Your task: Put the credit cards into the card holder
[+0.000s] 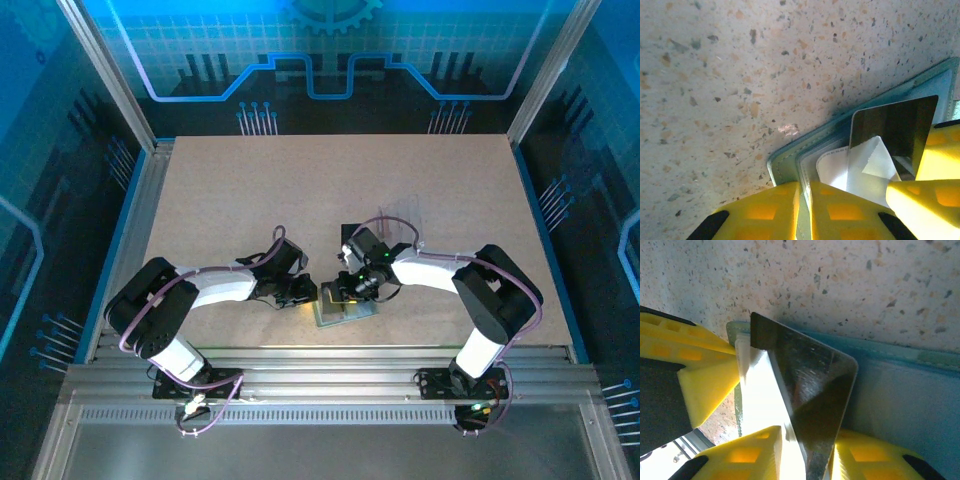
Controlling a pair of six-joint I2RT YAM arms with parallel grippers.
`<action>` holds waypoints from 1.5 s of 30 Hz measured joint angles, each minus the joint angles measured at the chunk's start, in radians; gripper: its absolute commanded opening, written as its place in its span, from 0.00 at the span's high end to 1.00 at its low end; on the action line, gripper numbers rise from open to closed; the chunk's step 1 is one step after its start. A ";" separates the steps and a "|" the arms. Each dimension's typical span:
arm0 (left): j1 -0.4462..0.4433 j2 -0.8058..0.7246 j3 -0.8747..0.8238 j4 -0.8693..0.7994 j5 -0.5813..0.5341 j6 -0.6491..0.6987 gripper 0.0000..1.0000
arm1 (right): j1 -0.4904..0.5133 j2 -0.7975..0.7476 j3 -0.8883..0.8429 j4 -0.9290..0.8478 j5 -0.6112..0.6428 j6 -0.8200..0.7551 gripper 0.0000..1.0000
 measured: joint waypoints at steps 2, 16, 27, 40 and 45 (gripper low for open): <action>0.000 0.000 0.000 0.000 0.000 0.000 0.84 | -0.003 0.000 0.000 -0.001 0.000 0.000 0.74; 0.000 0.002 0.000 0.001 0.000 0.000 0.85 | -0.036 0.000 -0.008 -0.006 -0.036 -0.019 0.65; 0.000 0.003 0.000 0.003 0.000 0.000 0.84 | -0.061 0.000 -0.011 0.002 -0.075 -0.027 0.71; 0.000 0.003 0.000 0.002 0.000 0.002 0.85 | -0.070 0.020 -0.011 -0.001 -0.079 -0.027 0.94; 0.000 0.003 0.000 0.001 0.000 0.003 0.85 | -0.077 0.020 0.000 -0.029 -0.078 -0.047 1.00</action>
